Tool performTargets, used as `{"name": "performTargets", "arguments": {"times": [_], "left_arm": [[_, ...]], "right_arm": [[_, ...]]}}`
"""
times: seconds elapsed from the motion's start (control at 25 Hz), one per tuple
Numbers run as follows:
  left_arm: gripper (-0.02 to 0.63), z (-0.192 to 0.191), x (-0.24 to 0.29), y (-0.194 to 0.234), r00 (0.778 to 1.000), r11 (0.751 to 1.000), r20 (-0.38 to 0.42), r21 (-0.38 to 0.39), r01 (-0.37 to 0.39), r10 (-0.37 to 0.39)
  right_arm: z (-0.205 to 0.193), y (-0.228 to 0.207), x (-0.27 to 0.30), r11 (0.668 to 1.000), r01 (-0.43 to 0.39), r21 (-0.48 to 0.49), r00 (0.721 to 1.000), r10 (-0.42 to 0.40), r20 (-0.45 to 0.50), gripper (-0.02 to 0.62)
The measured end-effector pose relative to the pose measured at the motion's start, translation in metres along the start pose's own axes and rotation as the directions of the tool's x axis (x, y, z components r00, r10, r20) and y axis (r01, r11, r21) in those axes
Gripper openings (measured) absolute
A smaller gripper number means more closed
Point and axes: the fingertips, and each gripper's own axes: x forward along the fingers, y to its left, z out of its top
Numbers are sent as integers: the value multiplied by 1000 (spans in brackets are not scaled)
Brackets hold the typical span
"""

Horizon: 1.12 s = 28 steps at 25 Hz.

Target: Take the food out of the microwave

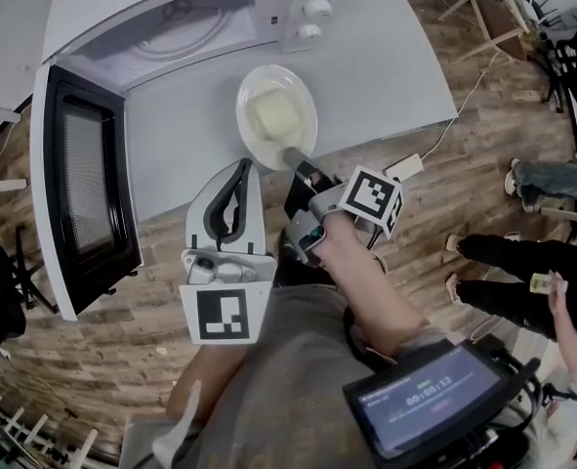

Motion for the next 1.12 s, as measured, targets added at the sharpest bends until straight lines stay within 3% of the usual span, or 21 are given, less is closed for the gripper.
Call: {"name": "performTargets", "arguments": {"times": [0.32, 0.88, 1.0, 1.12], "left_arm": [[6, -5, 3, -5, 1000, 1000, -9, -7, 23, -24], [6, -9, 21, 27, 999, 1000, -45, -20, -4, 3], [6, -11, 27, 31, 999, 1000, -50, -28, -12, 10], [6, -11, 29, 35, 999, 999, -50, -32, -18, 16]], "right_arm": [[4, -25, -8, 998, 65, 24, 998, -66, 21, 32], [14, -36, 5, 988, 149, 40, 988, -150, 22, 48], [18, -34, 8, 989, 150, 0, 988, -150, 21, 49], [21, -31, 9, 981, 163, -105, 987, -162, 21, 55]]}}
